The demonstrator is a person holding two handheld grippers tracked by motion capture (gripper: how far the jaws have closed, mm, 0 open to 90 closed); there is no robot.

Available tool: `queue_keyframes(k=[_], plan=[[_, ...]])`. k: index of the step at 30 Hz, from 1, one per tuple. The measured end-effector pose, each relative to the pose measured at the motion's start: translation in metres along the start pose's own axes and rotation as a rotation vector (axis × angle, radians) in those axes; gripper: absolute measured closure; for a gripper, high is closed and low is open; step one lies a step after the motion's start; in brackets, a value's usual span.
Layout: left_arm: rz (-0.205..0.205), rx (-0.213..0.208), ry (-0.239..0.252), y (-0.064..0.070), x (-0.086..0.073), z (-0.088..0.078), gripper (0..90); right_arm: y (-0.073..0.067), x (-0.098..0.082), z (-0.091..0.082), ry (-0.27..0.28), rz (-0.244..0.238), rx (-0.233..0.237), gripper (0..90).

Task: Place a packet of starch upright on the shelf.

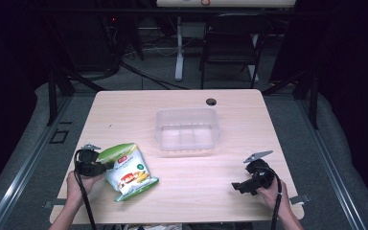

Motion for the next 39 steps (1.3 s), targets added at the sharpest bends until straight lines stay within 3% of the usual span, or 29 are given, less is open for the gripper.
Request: queue_keyframes(k=[3, 7, 12, 16, 23, 27, 33, 39], plan=[[0.008, -0.008, 0.008, 0.001, 0.001, -0.002, 88.5, 0.000, 0.000, 0.001, 0.007, 0.008, 0.003, 1.2], [0.005, -0.036, 0.077, 0.003, 0.006, -0.006, 88.5, -0.001, 0.000, 0.000, -0.001, 0.000, 0.006, 1.3], [0.018, -0.029, 0.076, 0.004, 0.007, -0.008, 89.0, 0.000, 0.000, 0.000, 0.000, 0.000, 0.002, 1.3], [0.012, -0.049, 0.097, 0.005, 0.008, -0.011, 89.0, 0.000, 0.001, 0.001, 0.013, 0.008, 0.004, 1.3], [0.020, -0.041, 0.124, 0.008, 0.011, -0.017, 89.1, 0.000, 0.000, 0.000, 0.002, -0.002, 0.005, 1.4], [0.013, -0.057, 0.153, 0.011, 0.013, -0.022, 89.1, 0.000, 0.000, -0.001, 0.002, -0.004, 0.000, 1.4], [0.031, -0.057, 0.148, 0.014, 0.012, -0.028, 89.1, 0.000, 0.000, -0.001, 0.009, 0.003, 0.000, 1.4], [0.018, -0.071, 0.169, 0.016, 0.013, -0.033, 89.2, 0.000, 0.000, -0.002, 0.003, -0.004, -0.003, 1.5]])
Point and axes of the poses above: each handheld gripper's, and its own axes: z roughly forward along the jaws, x roughly out of its top, y roughly to its right, the point moved 9 cm from there along z, roughly forward along the jaws, and after that the axes turned 8 degrees about z, right-handed, at the moved point
